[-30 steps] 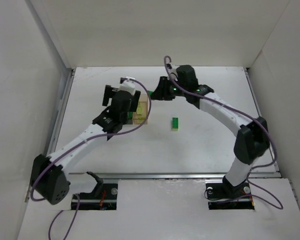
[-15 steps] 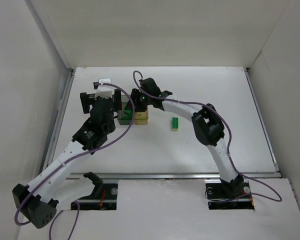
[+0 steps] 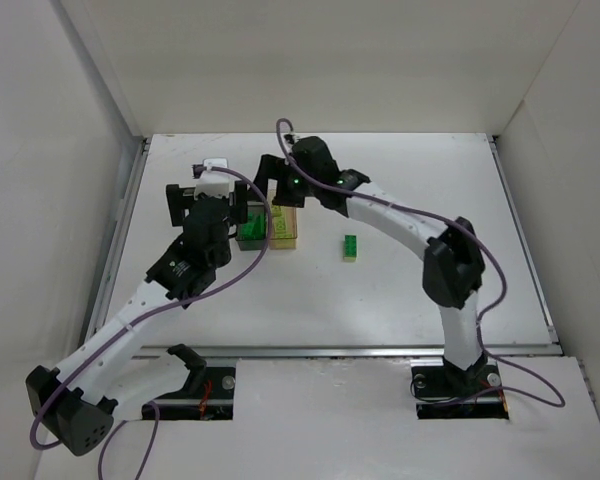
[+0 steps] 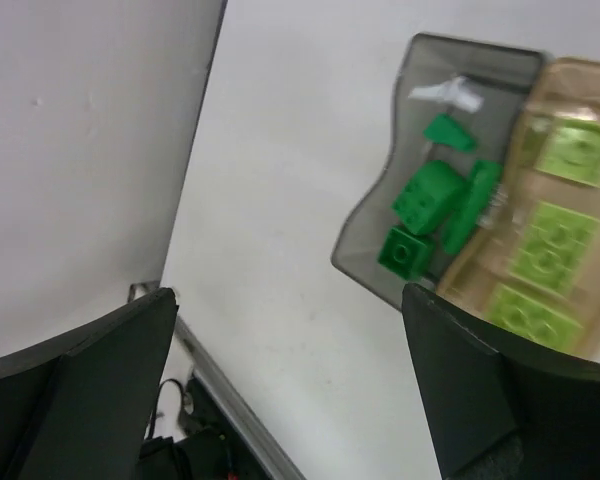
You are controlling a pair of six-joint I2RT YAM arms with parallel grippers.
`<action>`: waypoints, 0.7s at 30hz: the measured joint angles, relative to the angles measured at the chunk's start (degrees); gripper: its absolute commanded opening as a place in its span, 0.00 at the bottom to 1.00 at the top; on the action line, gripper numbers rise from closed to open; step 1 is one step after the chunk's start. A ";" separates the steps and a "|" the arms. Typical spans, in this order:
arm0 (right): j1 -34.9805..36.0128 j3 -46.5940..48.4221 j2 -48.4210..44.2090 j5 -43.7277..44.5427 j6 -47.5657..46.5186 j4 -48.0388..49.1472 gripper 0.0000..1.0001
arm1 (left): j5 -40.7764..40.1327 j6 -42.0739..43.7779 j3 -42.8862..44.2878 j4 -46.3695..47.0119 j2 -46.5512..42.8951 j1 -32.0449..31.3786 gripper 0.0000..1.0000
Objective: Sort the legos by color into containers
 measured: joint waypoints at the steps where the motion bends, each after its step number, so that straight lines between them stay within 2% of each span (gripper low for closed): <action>1: -0.11 -2.16 -3.54 2.10 -0.96 -1.25 0.97 | 0.35 0.00 0.00 -0.22 0.11 0.00 1.00; 6: -1.14 -14.25 -20.55 20.70 -3.76 -10.54 0.97 | 1.77 -0.04 -0.02 -0.68 0.46 0.00 1.00; 9: -2.27 -21.62 -25.22 30.64 -3.67 -15.23 0.97 | 2.84 -0.04 -0.02 -0.76 0.85 0.00 1.00; 13: -4.59 -28.87 -22.21 36.02 -3.19 -19.78 0.85 | 3.69 -0.07 -0.02 -0.87 1.84 0.00 1.00; 18: -6.45 -32.74 -15.39 37.22 -3.04 -21.38 0.67 | 4.59 -0.15 -0.02 -0.90 2.19 -0.48 1.00; 21: -6.38 -33.22 -15.21 37.20 -3.26 -21.05 0.64 | 5.11 -0.44 -0.09 -0.87 2.19 -0.63 1.00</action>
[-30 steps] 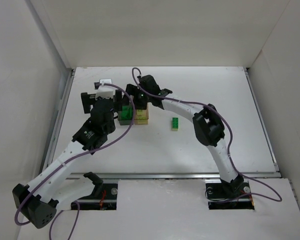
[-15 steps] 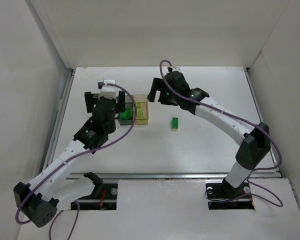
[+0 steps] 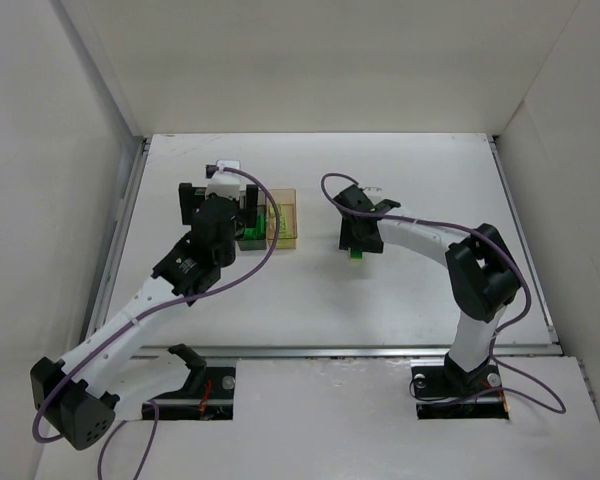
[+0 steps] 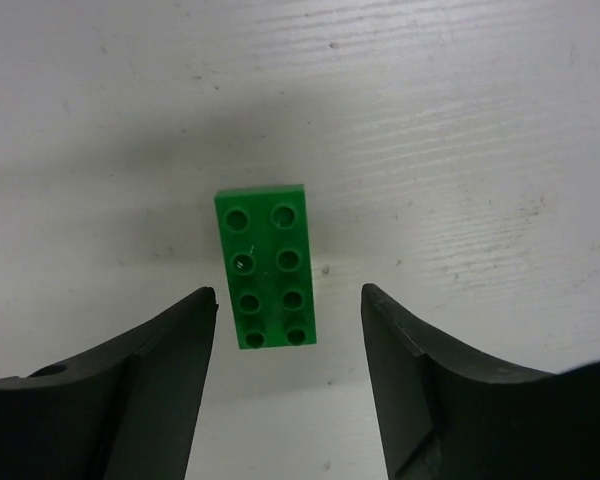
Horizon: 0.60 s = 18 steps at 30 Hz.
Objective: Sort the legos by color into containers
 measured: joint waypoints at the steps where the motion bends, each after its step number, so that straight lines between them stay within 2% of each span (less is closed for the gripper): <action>1: 0.07 0.02 0.00 0.00 -0.07 0.55 0.64 | 0.20 -0.17 -0.15 0.00 -0.02 -0.02 1.00; 3: 0.07 0.02 0.00 -0.02 -0.24 1.14 0.60 | 0.50 -0.42 -0.52 -0.04 0.00 0.00 1.00; 9: 0.09 0.87 1.62 0.20 -1.03 1.99 0.34 | 1.22 -0.66 -0.83 -0.48 0.00 0.00 1.00; 10: 0.09 0.90 1.62 0.24 -1.14 2.03 0.28 | 1.27 -0.66 -0.83 -0.50 0.00 0.00 1.00; 12: 0.09 0.87 1.62 0.28 -1.11 2.14 0.00 | 1.44 -0.66 -0.83 -0.55 0.00 0.00 1.00; 18: 0.07 0.85 1.11 -0.44 -1.46 2.05 0.00 | 3.87 -0.46 -0.83 -0.79 0.00 -0.09 1.00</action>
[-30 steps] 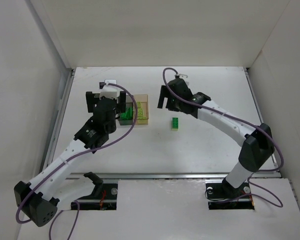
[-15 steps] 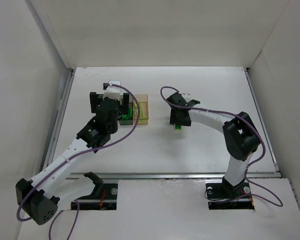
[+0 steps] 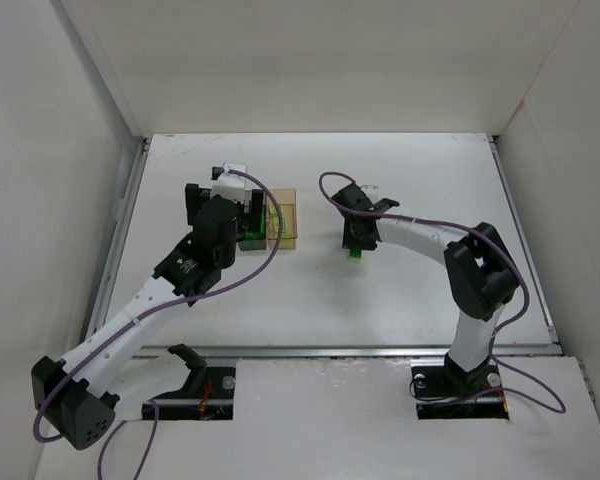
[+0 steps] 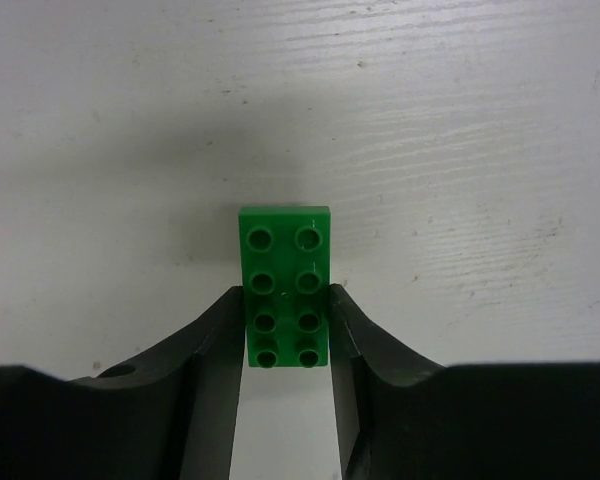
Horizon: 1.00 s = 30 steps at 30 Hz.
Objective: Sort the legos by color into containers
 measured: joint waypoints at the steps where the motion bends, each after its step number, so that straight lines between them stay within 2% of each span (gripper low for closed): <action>1: -0.02 0.00 -0.61 -0.61 -0.26 -0.07 0.00 | 1.33 0.26 -0.04 -0.11 0.00 -0.20 1.00; 5: -2.62 0.00 -6.69 -9.55 -2.80 0.81 0.00 | 8.44 3.19 -1.27 0.13 -0.07 -1.18 0.97; 10: -12.63 0.63 -17.92 -26.38 -1.51 6.36 0.00 | 20.26 11.13 -6.71 5.09 -0.87 -1.51 0.99; 13: -17.57 0.98 -22.14 -33.09 4.92 11.13 0.00 | 28.26 17.27 -9.55 10.29 -1.64 -1.81 1.00; 17: -17.64 -0.63 -24.85 -40.06 17.00 18.78 0.00 | 35.95 26.73 -9.88 20.44 0.74 -4.76 0.98; 22: -15.45 -0.66 -25.29 -42.49 24.13 21.27 0.00 | 41.88 41.27 -9.09 29.88 8.11 -6.80 0.93; 24: -14.97 -0.66 -25.94 -42.91 25.83 21.88 0.00 | 43.69 47.15 -9.09 32.09 10.27 -6.86 0.87; 27: -14.91 -0.66 -27.50 -43.12 27.30 22.16 0.00 | 45.90 54.62 -9.09 35.82 11.65 -7.08 0.83; 30: -14.82 -0.74 -29.14 -43.23 28.44 22.77 0.00 | 47.30 59.63 -9.09 40.37 12.28 -7.54 0.83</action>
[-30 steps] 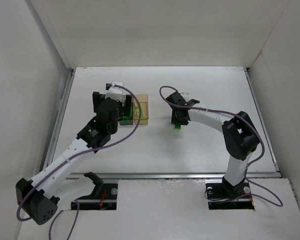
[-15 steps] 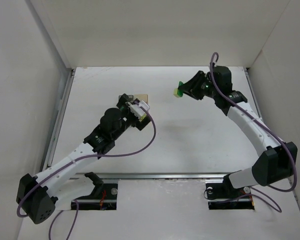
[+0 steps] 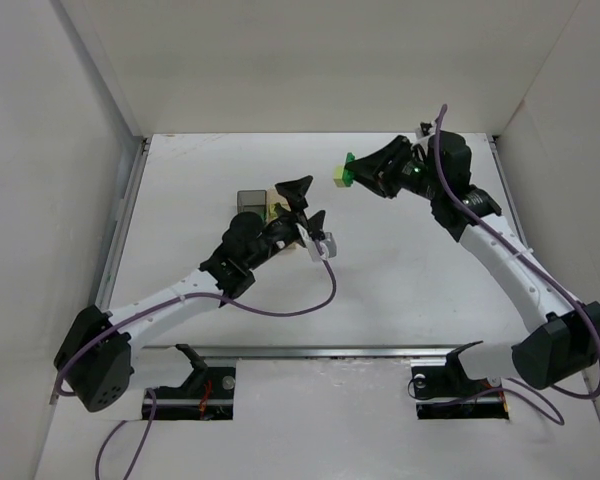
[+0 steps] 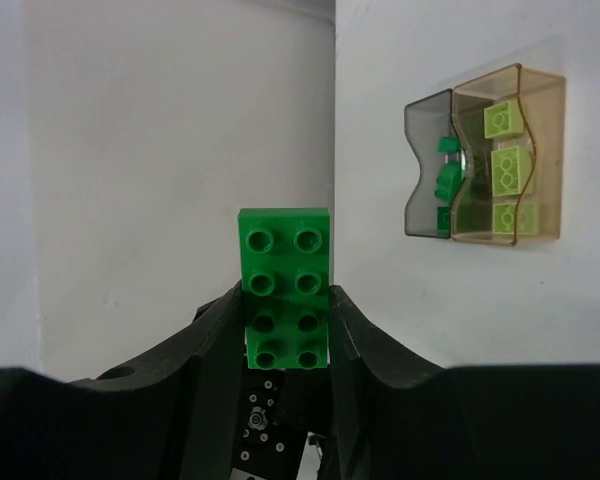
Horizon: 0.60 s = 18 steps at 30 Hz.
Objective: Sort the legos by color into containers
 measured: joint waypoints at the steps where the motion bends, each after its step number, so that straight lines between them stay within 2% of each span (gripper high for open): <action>1: 0.07 -0.13 -0.44 0.02 0.31 0.24 0.00 | 0.35 1.31 0.00 1.31 0.17 -0.22 0.83; 9: 1.77 -1.88 -1.27 0.07 2.12 1.49 0.00 | 2.60 4.90 0.00 8.13 1.49 -1.99 0.83; 14: 2.69 -1.88 -1.27 0.20 2.51 1.75 0.00 | 2.60 4.94 0.00 11.13 1.81 -2.60 0.64; 15: 2.99 -1.88 -1.27 0.24 2.62 1.86 0.00 | 2.60 4.98 0.00 11.43 1.81 -2.60 0.56; 18: 3.96 -1.88 -1.07 0.17 2.69 1.90 0.00 | 2.56 5.25 0.00 12.00 1.86 -2.58 0.45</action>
